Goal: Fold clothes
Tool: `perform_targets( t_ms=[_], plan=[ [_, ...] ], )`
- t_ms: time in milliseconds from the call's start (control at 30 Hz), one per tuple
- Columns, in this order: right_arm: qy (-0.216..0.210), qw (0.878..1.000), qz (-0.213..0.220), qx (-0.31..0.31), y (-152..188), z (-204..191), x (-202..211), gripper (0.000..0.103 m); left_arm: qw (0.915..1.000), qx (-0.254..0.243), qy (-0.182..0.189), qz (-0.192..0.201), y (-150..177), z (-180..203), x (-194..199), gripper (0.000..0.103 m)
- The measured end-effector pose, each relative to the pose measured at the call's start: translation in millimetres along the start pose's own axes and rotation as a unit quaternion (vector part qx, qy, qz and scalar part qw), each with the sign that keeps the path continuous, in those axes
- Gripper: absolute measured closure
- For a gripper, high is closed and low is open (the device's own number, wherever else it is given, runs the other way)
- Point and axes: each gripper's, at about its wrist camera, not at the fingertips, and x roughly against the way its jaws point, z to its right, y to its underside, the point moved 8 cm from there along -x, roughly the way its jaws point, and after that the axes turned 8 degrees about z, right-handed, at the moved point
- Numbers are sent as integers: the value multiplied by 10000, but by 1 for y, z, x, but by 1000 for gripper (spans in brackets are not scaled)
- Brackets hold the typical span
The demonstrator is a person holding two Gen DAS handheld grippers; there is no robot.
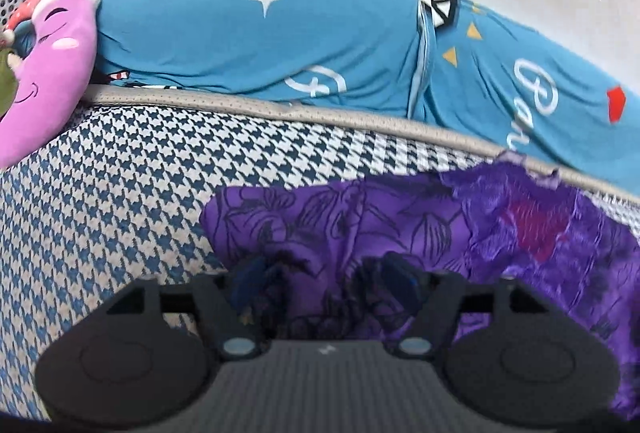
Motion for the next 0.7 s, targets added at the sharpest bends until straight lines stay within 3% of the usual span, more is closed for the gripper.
perform_targets(
  t_ms=[200, 700],
  plan=[
    [-88, 9998, 124, 86, -5, -7, -14, 36, 9999, 23, -30, 121, -1, 2, 0, 26],
    [-32, 9961, 237, 850, -10, -36, -62, 35, 9998, 178, -41, 3, 2, 4, -12, 25]
  ],
)
